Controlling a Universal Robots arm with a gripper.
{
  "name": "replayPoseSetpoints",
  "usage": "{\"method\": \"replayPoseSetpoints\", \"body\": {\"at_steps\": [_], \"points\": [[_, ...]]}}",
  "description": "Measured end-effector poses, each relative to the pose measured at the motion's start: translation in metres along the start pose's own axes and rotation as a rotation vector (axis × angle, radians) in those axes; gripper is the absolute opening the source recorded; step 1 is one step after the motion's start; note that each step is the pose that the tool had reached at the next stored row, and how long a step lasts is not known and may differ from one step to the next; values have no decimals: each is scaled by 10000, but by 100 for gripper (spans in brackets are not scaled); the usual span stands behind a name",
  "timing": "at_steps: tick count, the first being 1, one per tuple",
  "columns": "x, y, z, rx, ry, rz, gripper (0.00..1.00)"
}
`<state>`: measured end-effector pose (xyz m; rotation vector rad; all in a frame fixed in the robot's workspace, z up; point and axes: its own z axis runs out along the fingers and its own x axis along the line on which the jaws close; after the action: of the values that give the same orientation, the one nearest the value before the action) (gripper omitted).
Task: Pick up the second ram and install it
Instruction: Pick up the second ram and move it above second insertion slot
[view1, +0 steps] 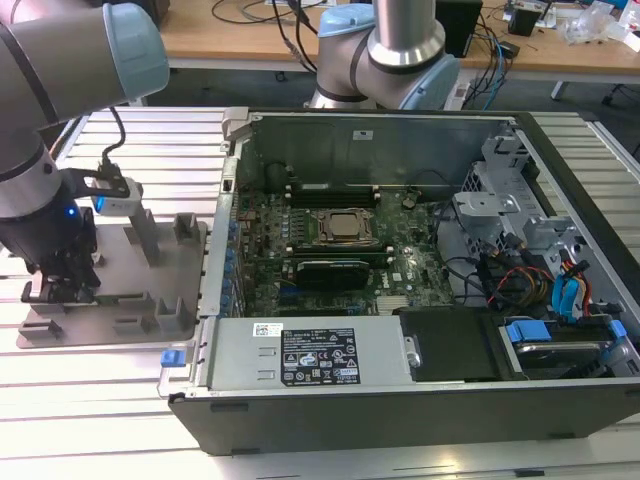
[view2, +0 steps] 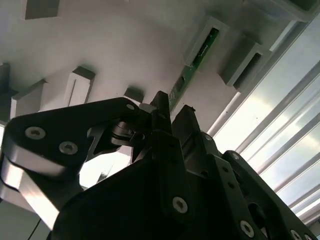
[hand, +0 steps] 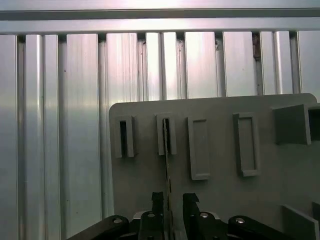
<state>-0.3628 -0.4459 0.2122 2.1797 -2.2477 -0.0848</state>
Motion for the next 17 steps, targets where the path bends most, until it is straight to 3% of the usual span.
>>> {"method": "replayPoseSetpoints", "body": {"at_steps": [2, 3, 7, 9, 10, 17], "points": [[9, -2, 94, -1, 1, -1, 30], [10, -3, 104, 0, 1, -1, 30], [10, -3, 107, 0, 0, 0, 30], [11, -3, 107, 0, 1, -1, 16], [10, -3, 108, 0, 0, -1, 13], [11, -3, 109, 0, 0, -1, 13]]}}
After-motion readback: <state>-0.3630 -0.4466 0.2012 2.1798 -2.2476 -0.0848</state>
